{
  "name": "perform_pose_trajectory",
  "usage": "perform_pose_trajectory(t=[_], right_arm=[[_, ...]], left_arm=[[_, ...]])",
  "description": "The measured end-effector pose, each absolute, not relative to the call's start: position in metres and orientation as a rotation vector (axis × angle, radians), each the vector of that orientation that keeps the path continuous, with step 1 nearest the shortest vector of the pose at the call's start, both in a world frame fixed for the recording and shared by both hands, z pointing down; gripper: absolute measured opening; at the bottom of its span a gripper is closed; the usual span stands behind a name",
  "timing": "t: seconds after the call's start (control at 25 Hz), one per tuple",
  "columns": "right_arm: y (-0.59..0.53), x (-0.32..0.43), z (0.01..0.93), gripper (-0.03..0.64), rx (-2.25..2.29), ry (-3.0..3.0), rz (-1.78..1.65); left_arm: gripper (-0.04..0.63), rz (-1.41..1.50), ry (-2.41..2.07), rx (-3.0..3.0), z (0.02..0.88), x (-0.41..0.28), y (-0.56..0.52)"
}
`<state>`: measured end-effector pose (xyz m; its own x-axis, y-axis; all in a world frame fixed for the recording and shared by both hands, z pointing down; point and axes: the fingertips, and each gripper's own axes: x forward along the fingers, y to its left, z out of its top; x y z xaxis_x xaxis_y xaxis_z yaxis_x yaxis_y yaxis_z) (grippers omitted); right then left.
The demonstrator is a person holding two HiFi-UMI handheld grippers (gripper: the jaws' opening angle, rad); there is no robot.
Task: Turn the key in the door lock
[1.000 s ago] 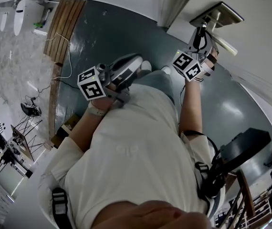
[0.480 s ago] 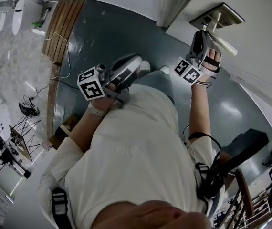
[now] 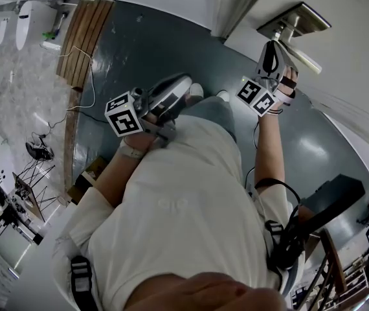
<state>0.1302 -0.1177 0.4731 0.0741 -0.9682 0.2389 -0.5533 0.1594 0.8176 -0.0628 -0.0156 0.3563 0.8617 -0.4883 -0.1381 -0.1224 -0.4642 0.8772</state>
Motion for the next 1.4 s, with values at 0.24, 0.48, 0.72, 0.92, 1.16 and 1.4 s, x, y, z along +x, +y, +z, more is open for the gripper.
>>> perform_pose_trajectory(t=[0.24,0.48,0.72,0.92,1.16,1.4], right_arm=[[-0.118,0.131,0.464,0.066,1.715,-1.739,-0.409],[-0.119,0.131,0.460,0.069,1.801,-1.842,-0.276],[-0.119,0.124,0.470,0.074,1.557,-1.694,-0.511],[-0.122,0.129,0.484,0.072,1.348,-1.410,-0.720],[-0.132,0.134,0.487,0.071,1.313,-1.355,-0.792],[-0.129,0.139,0.481,0.057,1.427,-1.436,-0.710]], left_arm=[[0.009,-0.466,-0.451,2.032,0.352,-0.066,-0.016],[0.009,-0.472,-0.450,2.023,0.352,-0.067,-0.018],[0.009,-0.485,-0.447,2.016,0.356,-0.069,-0.018],[0.009,-0.499,-0.439,2.008,0.357,-0.068,-0.019],[0.009,-0.530,-0.439,1.985,0.362,-0.072,-0.019],[0.009,-0.544,-0.443,1.978,0.359,-0.072,-0.020]])
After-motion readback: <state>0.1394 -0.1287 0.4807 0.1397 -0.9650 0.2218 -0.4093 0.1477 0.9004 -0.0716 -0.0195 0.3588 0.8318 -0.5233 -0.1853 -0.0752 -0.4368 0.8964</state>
